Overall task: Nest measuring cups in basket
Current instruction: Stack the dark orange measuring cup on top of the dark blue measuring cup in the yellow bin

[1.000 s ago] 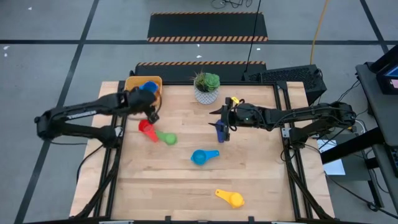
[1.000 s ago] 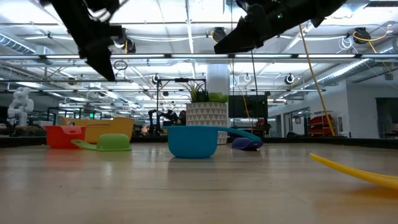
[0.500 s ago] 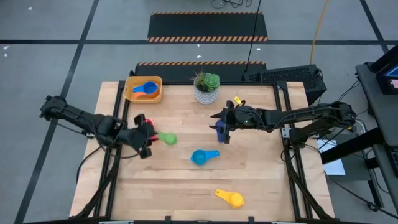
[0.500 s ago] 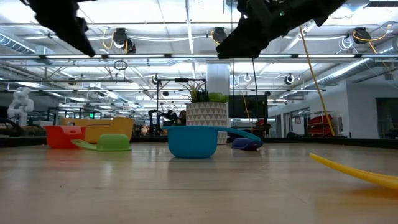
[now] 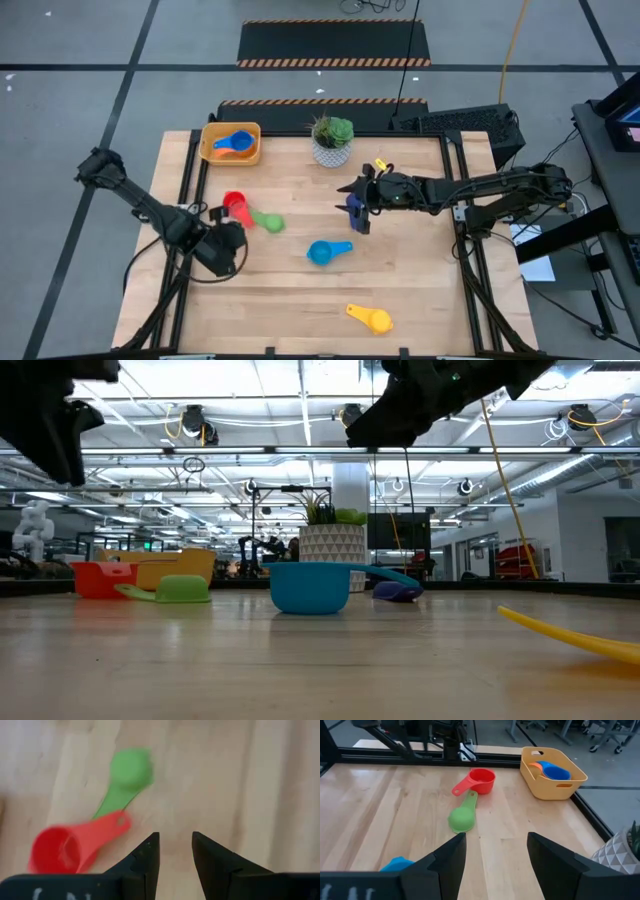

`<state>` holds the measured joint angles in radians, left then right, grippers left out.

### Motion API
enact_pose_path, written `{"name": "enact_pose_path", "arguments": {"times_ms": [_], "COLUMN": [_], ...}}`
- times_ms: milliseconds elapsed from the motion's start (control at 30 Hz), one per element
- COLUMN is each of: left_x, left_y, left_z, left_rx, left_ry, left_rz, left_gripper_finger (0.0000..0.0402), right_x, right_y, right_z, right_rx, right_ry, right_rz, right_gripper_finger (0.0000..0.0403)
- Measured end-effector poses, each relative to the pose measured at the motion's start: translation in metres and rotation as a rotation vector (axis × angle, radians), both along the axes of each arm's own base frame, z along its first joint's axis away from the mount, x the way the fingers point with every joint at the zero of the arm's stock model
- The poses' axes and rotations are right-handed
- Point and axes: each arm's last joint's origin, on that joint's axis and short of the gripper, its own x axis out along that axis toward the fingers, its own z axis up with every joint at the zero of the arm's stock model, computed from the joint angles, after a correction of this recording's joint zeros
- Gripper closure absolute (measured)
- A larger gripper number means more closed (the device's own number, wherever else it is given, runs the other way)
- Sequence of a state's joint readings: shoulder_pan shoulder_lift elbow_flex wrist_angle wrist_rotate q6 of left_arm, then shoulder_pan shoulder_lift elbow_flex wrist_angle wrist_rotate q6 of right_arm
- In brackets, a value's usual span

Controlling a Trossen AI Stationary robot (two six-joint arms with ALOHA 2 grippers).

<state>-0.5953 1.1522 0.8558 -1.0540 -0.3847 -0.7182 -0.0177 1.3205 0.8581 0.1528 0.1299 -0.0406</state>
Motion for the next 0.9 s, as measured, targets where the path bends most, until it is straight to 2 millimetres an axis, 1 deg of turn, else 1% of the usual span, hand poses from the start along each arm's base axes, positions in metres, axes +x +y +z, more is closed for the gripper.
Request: {"name": "enact_pose_path", "arguments": {"times_ms": [133, 233, 333, 467, 533, 600, 733, 900], "left_x": [-0.001, -0.002, -0.003, -0.01, -0.012, -0.013, -0.012, -0.01], "left_y": [0.001, 0.002, 0.007, 0.018, 0.021, 0.022, 0.021, 0.024], "left_z": [-0.008, -0.01, -0.015, -0.027, -0.035, -0.042, -0.05, -0.052], "left_rx": [0.061, 0.098, 0.15, 0.212, 0.214, 0.211, 0.191, 0.195], "left_ry": [0.086, 0.106, 0.115, 0.151, 0.155, 0.148, 0.141, 0.126], "left_rz": [0.02, 0.02, 0.026, 0.046, 0.043, 0.033, -0.004, 0.014], "left_gripper_finger": [0.0282, 0.0263, 0.0222, 0.016, 0.0136, 0.0121, 0.0115, 0.0137], "right_x": [0.0, 0.0, 0.0, 0.0, 0.0, 0.0, 0.0, 0.0], "right_y": [0.0, 0.0, -0.001, -0.001, -0.001, -0.001, -0.001, -0.001], "right_z": [0.0, 0.0, 0.0, 0.0, 0.0, 0.0, 0.001, 0.001], "right_rx": [-0.012, -0.037, -0.059, -0.073, -0.079, -0.09, -0.093, -0.093], "right_ry": [0.002, 0.006, 0.009, 0.011, 0.012, 0.012, 0.007, 0.007], "right_rz": [0.005, 0.015, 0.022, 0.027, 0.03, 0.034, 0.035, 0.035], "right_gripper_finger": [0.02, 0.02, 0.02, 0.02, 0.02, 0.02, 0.02, 0.02]}}
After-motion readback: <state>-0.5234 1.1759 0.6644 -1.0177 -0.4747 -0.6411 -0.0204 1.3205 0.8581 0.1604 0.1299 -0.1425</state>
